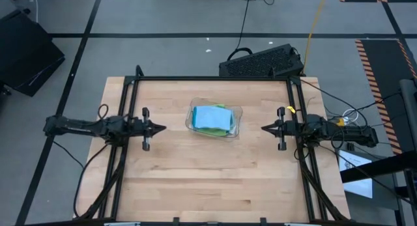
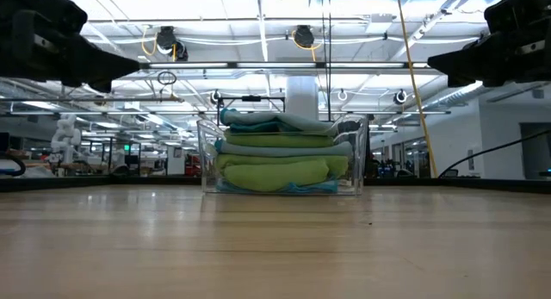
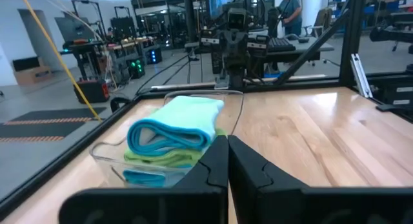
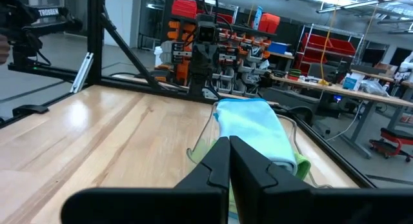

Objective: Fold microfiber towels
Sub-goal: Return to Home Position

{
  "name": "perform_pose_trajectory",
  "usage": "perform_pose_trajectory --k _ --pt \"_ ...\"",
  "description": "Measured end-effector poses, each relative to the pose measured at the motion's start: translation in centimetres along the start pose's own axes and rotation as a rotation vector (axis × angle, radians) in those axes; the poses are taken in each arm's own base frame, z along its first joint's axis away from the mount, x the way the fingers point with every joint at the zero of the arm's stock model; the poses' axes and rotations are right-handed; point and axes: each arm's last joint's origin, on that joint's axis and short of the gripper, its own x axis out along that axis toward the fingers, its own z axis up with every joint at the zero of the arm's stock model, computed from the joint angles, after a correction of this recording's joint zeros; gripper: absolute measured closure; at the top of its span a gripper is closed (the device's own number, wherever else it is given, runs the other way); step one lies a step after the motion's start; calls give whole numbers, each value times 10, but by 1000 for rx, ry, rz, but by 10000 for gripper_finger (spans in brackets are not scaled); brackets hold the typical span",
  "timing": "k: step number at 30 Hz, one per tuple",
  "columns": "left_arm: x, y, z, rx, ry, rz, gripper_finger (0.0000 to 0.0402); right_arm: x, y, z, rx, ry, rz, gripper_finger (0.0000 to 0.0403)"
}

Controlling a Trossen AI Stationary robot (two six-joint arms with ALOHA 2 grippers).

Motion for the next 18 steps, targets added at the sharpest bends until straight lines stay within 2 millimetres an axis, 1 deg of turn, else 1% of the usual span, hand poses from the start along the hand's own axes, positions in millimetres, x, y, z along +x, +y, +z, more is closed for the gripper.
perform_pose_trajectory --k 5,8,18 --pt "-9 0 -3 15 10 -47 399 0 0 0 0 -2 0 403" --pt "-12 -1 0 28 -33 -83 400 0 0 0 0 -2 0 403" --pt "-12 2 0 60 -35 -92 399 0 0 0 0 -1 0 403"
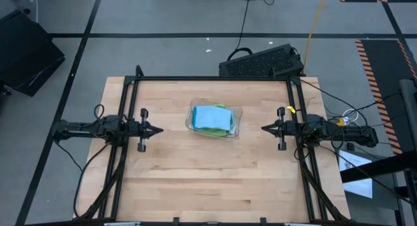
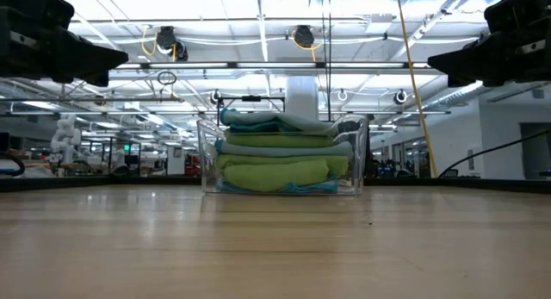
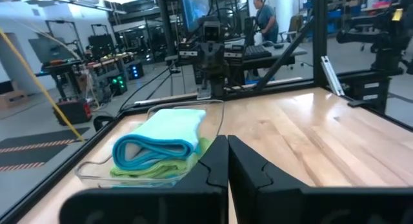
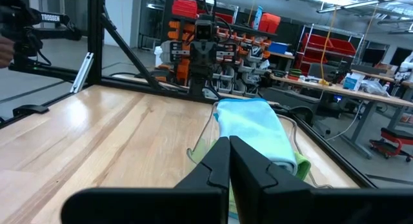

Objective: Fold microfiber towels
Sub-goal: Return to Home Position

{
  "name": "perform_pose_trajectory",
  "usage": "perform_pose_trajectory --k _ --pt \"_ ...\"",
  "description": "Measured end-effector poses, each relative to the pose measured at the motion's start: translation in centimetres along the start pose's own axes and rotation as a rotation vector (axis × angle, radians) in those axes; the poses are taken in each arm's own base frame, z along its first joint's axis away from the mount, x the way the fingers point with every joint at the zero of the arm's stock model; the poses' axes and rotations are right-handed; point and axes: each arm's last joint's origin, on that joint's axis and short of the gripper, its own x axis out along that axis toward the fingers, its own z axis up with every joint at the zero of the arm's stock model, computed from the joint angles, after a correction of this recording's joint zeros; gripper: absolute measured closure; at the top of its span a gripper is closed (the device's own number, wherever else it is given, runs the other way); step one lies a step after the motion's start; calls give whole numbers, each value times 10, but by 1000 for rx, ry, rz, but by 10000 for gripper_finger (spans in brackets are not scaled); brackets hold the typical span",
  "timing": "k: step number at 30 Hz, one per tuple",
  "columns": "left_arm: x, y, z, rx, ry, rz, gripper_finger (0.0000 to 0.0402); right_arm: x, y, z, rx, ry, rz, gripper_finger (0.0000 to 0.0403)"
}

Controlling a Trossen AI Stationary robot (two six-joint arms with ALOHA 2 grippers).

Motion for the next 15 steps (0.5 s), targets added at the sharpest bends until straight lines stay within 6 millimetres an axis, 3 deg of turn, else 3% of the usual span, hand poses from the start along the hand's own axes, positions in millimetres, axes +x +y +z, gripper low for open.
perform_pose_trajectory --k 15 --pt "0 -1 0 -63 -8 -23 397 0 0 0 0 1 0 403"
